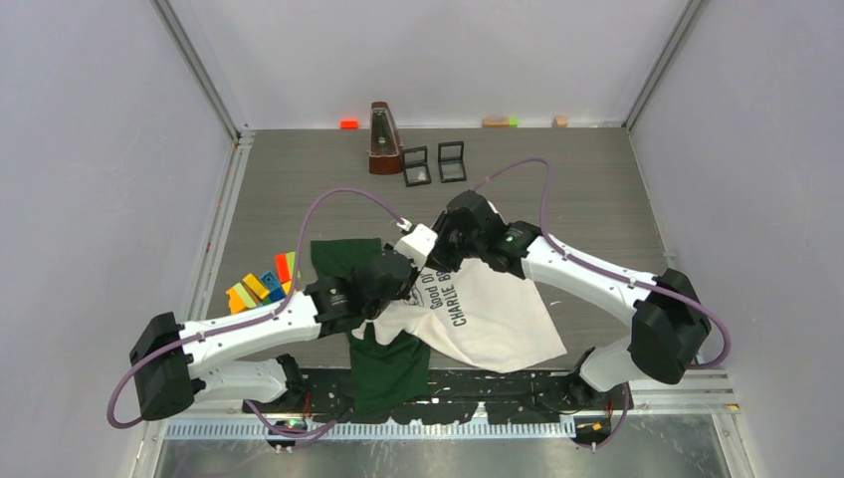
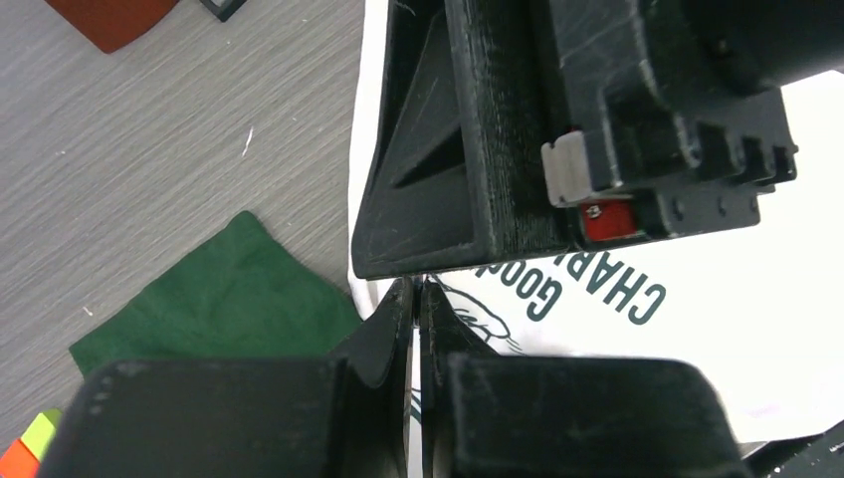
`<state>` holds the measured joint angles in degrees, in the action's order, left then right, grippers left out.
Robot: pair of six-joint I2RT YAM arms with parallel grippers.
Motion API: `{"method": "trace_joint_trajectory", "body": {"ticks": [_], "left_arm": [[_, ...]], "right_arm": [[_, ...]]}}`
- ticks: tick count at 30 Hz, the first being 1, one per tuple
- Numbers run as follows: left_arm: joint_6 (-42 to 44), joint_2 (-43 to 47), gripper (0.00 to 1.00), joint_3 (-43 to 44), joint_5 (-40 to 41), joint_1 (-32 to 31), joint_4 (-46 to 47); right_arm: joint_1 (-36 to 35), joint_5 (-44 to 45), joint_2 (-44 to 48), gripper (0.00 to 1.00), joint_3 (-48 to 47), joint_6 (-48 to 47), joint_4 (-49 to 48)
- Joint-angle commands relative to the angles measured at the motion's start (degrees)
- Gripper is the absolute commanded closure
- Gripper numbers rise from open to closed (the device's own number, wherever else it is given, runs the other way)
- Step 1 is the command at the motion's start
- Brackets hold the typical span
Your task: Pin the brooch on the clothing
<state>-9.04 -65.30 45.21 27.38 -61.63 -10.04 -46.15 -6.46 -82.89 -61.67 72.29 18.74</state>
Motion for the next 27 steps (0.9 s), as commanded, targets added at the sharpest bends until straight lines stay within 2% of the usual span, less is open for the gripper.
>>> {"method": "trace_joint_trajectory", "body": {"ticks": [1, 6, 10, 13, 18, 20, 23, 27], "left_arm": [[1.19, -0.27, 1.00, 1.92, 3.33, -0.92, 4.10], [2.03, -1.00, 1.00, 1.90, 4.23, -1.66, 4.67], [3.25, -1.15, 0.99, 1.42, 2.25, -1.83, 4.68], [3.30, -0.25, 0.80, -0.08, 1.50, -1.81, 4.75], [0.11, 3.83, 0.31, -1.96, 1.92, -1.75, 1.40], [-1.16, 6.29, 0.16, -2.10, -0.89, -1.26, -0.88], [-6.10, 8.74, 0.08, -1.37, -6.47, 2.09, -6.21], [-12.46, 11.44, 0.02, -2.09, -22.70, 13.61, -9.03]], "right_arm": [[-0.55, 1.64, -1.28, 0.67, -3.06, -0.14, 0.12], [-0.91, 2.60, -2.03, 0.78, -2.98, -0.66, 0.12], [-0.96, 4.11, -2.00, 0.91, -2.87, -1.78, 0.25], [-0.96, 5.81, -1.80, 0.99, -2.42, -3.44, -0.32], [-0.60, 11.41, -0.33, 0.99, 0.68, -8.54, -4.71], [0.03, 11.99, 0.90, 0.99, 2.79, -12.91, -8.56], [1.74, 9.43, 4.16, 0.99, 6.01, -19.47, -16.04], [3.83, 4.59, 8.40, 0.99, 8.31, -27.18, -19.90]]}}
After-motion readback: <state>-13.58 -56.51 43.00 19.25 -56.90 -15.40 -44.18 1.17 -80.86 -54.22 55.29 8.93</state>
